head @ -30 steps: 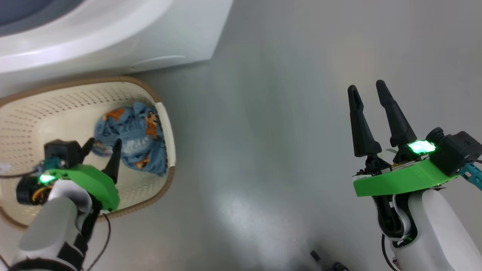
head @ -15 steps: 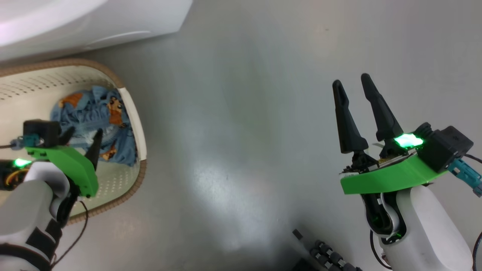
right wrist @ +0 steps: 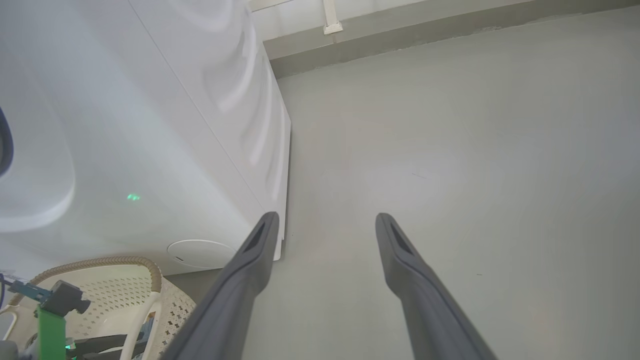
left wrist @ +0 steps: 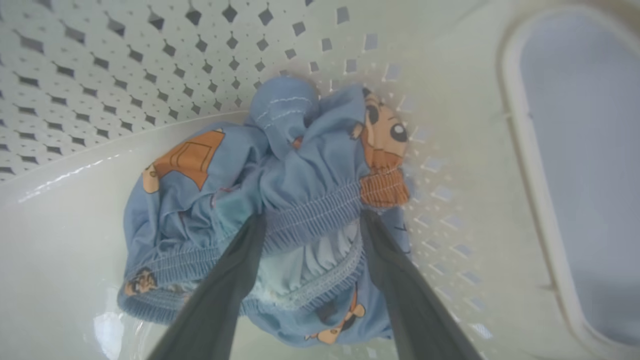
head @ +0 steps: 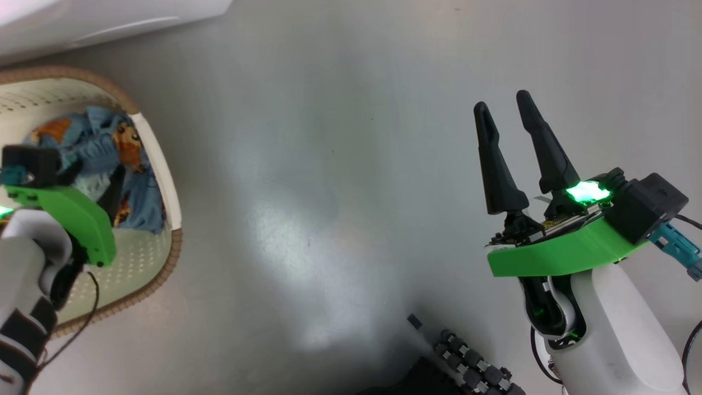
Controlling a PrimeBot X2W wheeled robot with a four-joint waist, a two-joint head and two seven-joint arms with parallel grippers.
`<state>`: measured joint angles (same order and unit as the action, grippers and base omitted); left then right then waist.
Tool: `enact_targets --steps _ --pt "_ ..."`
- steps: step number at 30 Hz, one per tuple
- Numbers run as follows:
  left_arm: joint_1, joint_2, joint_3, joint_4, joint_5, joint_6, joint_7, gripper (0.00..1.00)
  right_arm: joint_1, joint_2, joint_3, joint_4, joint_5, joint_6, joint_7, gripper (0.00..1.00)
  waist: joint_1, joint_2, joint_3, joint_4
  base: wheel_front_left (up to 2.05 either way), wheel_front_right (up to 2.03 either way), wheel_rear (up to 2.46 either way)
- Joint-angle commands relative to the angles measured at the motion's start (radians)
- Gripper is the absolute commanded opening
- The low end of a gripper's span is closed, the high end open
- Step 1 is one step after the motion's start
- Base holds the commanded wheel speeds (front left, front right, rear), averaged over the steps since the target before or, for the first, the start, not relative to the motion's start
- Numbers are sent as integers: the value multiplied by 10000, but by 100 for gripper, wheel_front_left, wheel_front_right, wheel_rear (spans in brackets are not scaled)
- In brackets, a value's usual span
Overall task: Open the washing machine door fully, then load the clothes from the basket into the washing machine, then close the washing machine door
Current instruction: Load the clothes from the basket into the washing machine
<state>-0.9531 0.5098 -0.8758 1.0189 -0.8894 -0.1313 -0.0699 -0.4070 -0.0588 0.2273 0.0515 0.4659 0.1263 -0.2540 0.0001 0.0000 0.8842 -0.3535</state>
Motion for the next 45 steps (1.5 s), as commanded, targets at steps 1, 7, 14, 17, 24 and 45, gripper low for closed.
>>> enact_targets --steps 1,7,14,17,24,45 --pt "-97 384 86 -4 -91 6 9 100 201 -2 216 -244 45 44 -78 100 -1 0 140 -121 0 0 0" --pt "-527 459 -579 234 -382 6 71 100 195 40 315 -320 68 44 -78 100 -1 0 344 -255 0 0 0" --pt "-889 483 -1211 600 -617 6 3 64 230 67 351 -377 83 44 -78 100 -1 0 474 -385 0 0 0" --pt "-973 415 -1445 764 -837 6 -118 0 248 74 340 -371 81 44 -78 100 -1 0 436 -405 0 0 0" --pt "-1045 217 -1592 1027 -1233 6 -473 0 251 79 226 -352 21 44 -78 100 -1 0 236 -286 0 0 0" --pt "510 -394 718 151 -1714 6 -1915 0 446 -483 -132 -103 -126 44 -78 100 -1 0 -2487 1115 0 0 0"
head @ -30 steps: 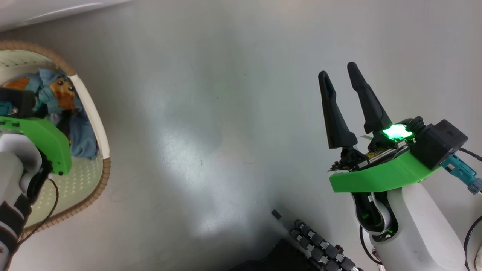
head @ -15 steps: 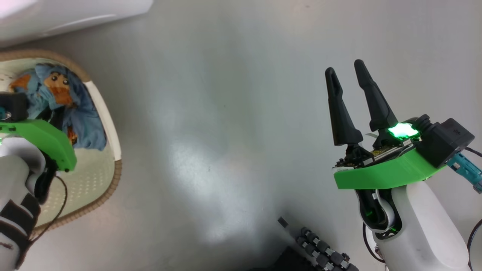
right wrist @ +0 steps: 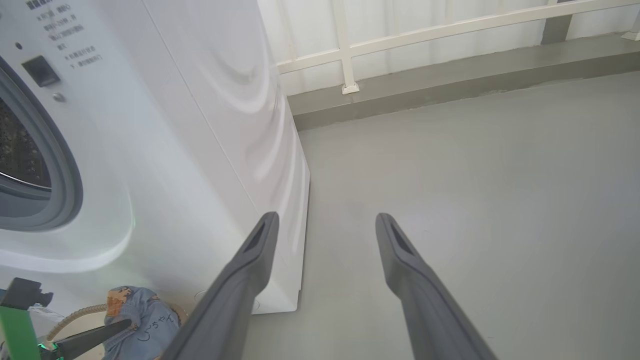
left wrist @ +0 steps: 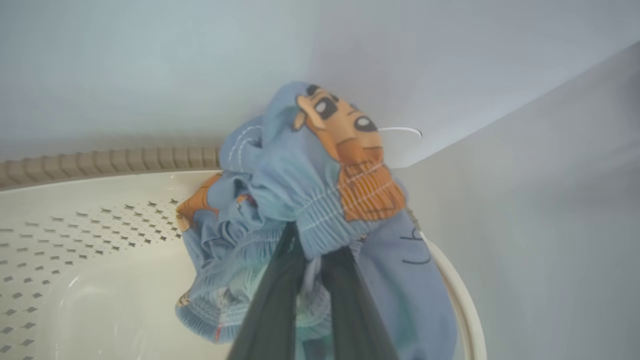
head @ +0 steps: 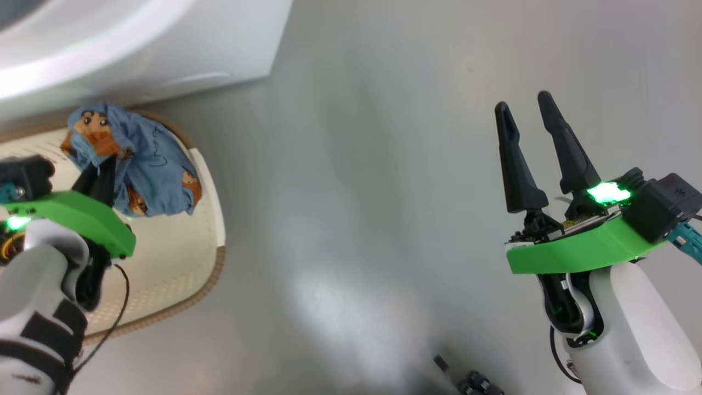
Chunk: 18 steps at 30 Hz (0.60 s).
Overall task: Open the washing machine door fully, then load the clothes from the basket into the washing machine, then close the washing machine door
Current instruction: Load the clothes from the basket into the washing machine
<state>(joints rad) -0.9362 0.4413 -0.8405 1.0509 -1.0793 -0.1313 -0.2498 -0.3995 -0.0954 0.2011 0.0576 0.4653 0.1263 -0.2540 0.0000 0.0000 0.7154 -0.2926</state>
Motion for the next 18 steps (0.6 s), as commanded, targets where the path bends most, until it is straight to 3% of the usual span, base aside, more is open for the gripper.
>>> enact_targets --steps 1,13,18 --pt "530 276 737 -342 418 6 -117 0 431 -173 121 -135 -115 44 -78 100 0 0 -990 580 0 0 0" --pt "3478 -672 4942 -2676 4126 41 -119 0 1379 -779 21 213 -32 44 -78 100 0 0 -3298 1325 0 0 0" --pt "4440 -1116 6066 -3559 5212 36 -119 0 1759 -940 -4 315 8 44 -78 100 0 0 -4006 1485 0 0 0"
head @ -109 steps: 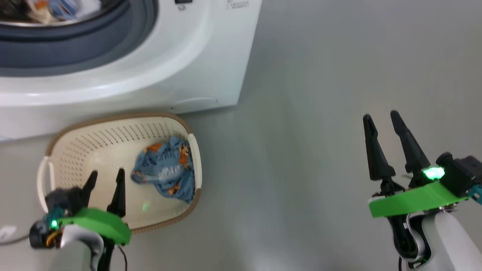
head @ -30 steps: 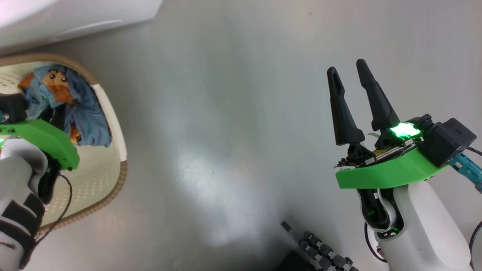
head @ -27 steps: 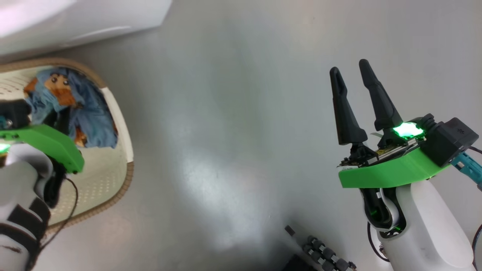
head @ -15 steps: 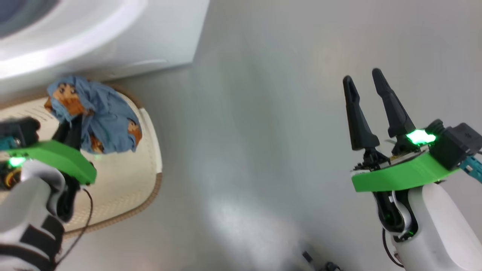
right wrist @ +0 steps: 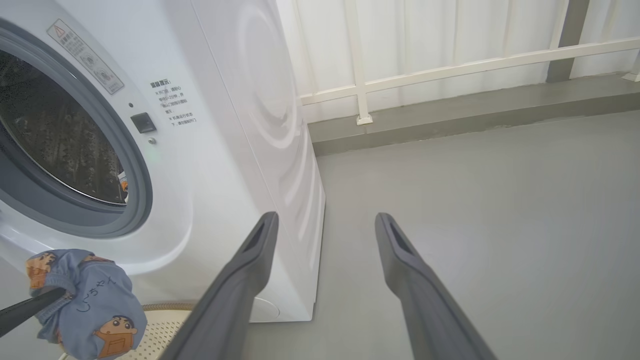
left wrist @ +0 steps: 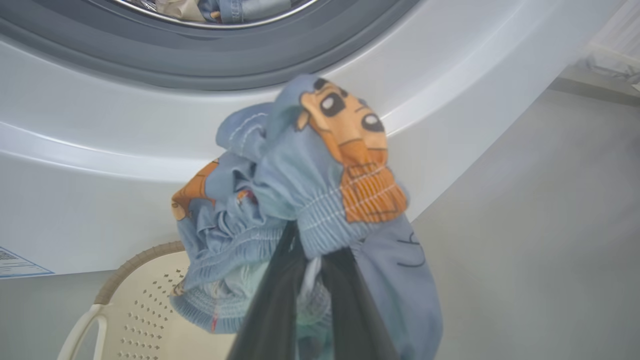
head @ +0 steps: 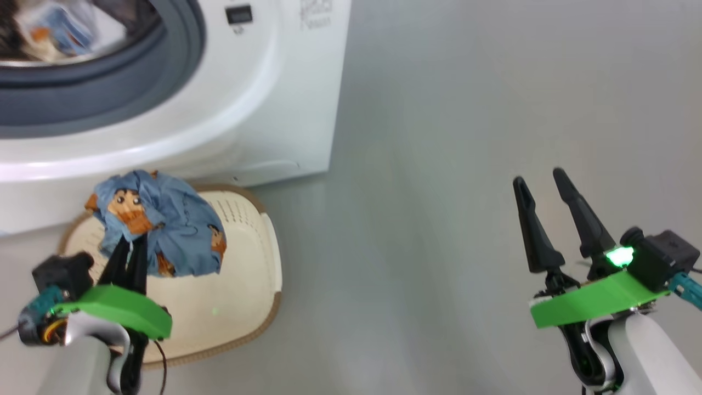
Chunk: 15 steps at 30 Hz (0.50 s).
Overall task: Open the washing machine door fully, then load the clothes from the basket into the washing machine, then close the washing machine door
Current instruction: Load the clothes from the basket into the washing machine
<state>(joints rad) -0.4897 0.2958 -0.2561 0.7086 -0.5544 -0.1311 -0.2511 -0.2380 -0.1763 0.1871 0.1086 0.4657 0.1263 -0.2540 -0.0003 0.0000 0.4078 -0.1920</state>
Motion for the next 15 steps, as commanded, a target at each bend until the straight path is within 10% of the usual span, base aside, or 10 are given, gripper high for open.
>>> enact_targets --steps 1,15 --pt "203 226 468 -349 194 32 -106 0 246 -168 115 -182 16 44 -78 100 3 0 -1091 518 0 0 0" --pt "2637 -926 2557 -3124 2354 7 -106 0 1339 -396 -185 -173 86 44 -78 100 3 0 -2407 897 0 0 0"
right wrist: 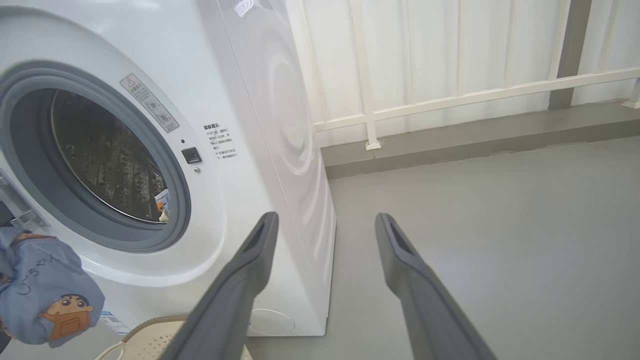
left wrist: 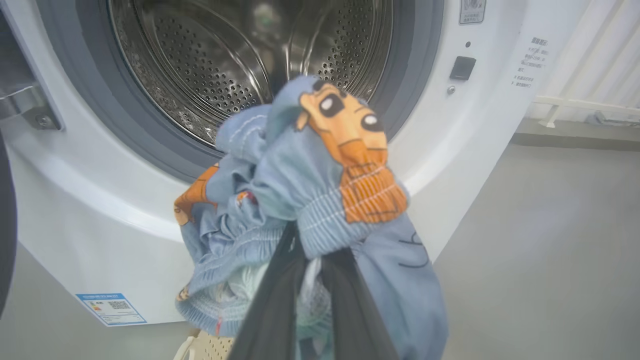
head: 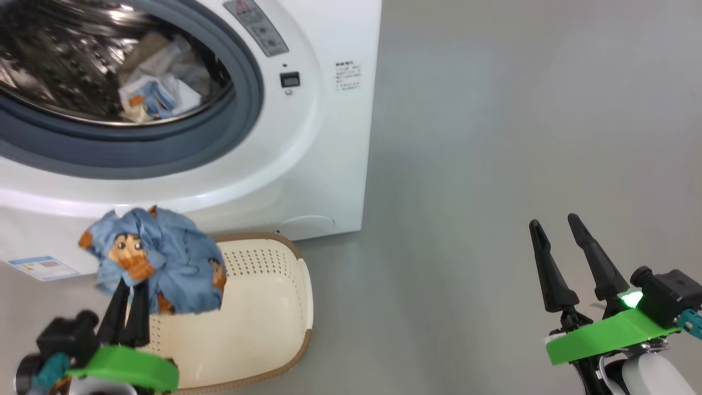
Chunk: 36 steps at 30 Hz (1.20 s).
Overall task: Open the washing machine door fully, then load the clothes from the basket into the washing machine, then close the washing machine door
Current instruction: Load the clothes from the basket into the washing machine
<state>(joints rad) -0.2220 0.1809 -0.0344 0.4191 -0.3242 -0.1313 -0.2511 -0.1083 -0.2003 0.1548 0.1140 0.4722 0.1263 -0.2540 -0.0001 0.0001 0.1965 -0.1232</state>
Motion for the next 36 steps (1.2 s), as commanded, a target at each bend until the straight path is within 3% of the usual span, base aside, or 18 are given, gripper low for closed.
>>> enact_targets --steps 1,18,27,36 --pt "137 174 439 -404 206 9 -106 0 104 -147 114 -222 23 44 -78 100 1 -1 -375 218 0 0 0" --pt "2332 -635 1826 -2608 838 7 -106 0 864 -183 -274 -315 81 44 -78 100 1 -1 -1066 308 0 0 0" --pt "2311 -743 1894 -2732 880 6 -107 0 848 -189 -341 -380 71 44 -78 100 1 -1 -911 269 0 0 0" --pt "1457 -498 1888 -2533 899 6 -107 0 484 -73 -304 -493 32 44 -78 100 1 -1 -9 197 0 0 0"
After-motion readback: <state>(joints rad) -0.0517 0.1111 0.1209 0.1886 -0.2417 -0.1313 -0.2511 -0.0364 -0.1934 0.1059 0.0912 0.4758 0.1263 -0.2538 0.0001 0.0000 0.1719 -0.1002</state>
